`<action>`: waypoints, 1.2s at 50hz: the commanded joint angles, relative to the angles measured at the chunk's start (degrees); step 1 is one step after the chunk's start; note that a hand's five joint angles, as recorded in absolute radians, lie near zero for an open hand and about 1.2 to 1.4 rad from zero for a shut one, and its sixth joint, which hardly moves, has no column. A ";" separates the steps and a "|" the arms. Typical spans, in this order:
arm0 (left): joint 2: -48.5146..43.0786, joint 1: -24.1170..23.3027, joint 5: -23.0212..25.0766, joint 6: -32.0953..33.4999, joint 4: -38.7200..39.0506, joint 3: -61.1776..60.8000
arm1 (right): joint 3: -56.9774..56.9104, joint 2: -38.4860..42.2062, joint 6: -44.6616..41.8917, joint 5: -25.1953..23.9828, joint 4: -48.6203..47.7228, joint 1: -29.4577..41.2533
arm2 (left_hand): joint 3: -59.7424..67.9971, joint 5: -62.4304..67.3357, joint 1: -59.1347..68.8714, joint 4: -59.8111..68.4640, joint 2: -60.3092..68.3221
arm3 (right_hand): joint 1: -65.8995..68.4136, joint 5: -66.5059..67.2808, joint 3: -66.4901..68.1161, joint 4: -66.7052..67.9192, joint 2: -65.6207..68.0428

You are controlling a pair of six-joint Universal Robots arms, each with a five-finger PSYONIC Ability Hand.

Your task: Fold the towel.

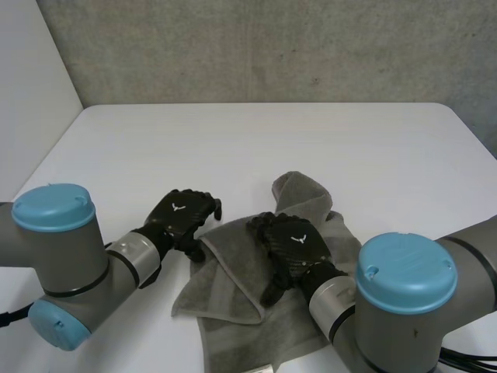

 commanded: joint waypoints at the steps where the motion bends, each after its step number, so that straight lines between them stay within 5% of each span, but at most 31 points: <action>1: -1.85 -0.09 -0.07 0.39 0.09 1.63 | -1.18 2.87 6.20 0.28 -0.47 2.54 | 20.72 20.33 20.86 20.69 20.64 | -0.47 -0.84 -1.47 -1.88 -0.92; 8: -1.85 -0.44 0.02 0.04 0.09 2.69 | -2.59 6.22 9.65 1.78 -0.56 4.74 | 31.22 30.82 31.36 31.19 31.14 | 0.04 -0.33 -0.96 -1.37 -0.41; 12: -1.41 -0.79 0.02 -0.14 0.09 3.04 | -3.29 6.74 10.08 4.32 -1.78 6.23 | 48.31 47.92 48.46 48.29 48.24 | 0.04 -0.33 -0.96 -1.37 -0.41; 16: -1.15 -0.97 0.02 -0.31 0.00 2.95 | -3.47 6.83 9.65 4.68 -3.72 6.32 | 48.35 47.96 48.50 48.33 48.28 | 2.23 1.86 1.23 0.81 1.78; 18: -0.71 -1.06 0.02 -0.40 -0.35 2.86 | -3.55 7.01 9.21 4.77 -5.99 6.32 | 48.35 47.96 48.50 48.33 48.28 | 30.99 30.62 29.99 29.57 30.54; 19: -0.71 -1.06 0.02 -0.40 -0.35 2.86 | -3.55 7.01 9.21 4.77 -6.01 6.32 | 48.35 47.96 48.50 48.33 48.28 | 31.16 30.79 30.16 29.74 30.71; 21: 0.25 -0.97 0.02 -0.93 -0.44 2.86 | -3.55 7.10 8.94 4.85 -9.33 5.89 | 48.35 47.96 48.50 48.33 48.28 | 62.13 61.76 61.13 60.71 61.68; 35: 6.41 0.52 -0.33 -5.68 -1.05 10.86 | -12.52 4.63 -2.57 2.57 -8.82 -4.49 | 48.35 47.96 48.50 48.33 48.28 | 66.93 66.56 65.93 65.52 66.48; 43: 6.94 -0.44 -6.66 -12.09 -7.65 31.78 | -45.48 5.60 -17.34 -5.78 7.70 -6.68 | 48.35 47.96 48.50 48.33 48.28 | 66.93 66.56 65.93 65.52 66.48; 48: 9.05 -0.97 -9.82 -15.52 -9.67 44.52 | -69.61 7.10 -22.17 -20.51 15.25 -6.77 | 48.35 47.96 48.50 48.33 48.28 | 66.93 66.56 65.93 65.52 66.48; 56: 15.37 -1.06 -9.74 -15.61 -9.75 42.09 | -60.99 2.36 -24.36 -31.96 21.49 -7.21 | 48.35 47.96 48.50 48.33 48.28 | 66.93 66.56 65.93 65.52 66.48; 60: 16.25 -0.80 -8.16 -15.52 -9.67 33.76 | -52.90 1.82 -30.13 -32.06 24.56 -8.87 | 48.35 47.96 48.50 48.33 48.28 | 66.93 66.56 65.93 65.52 66.48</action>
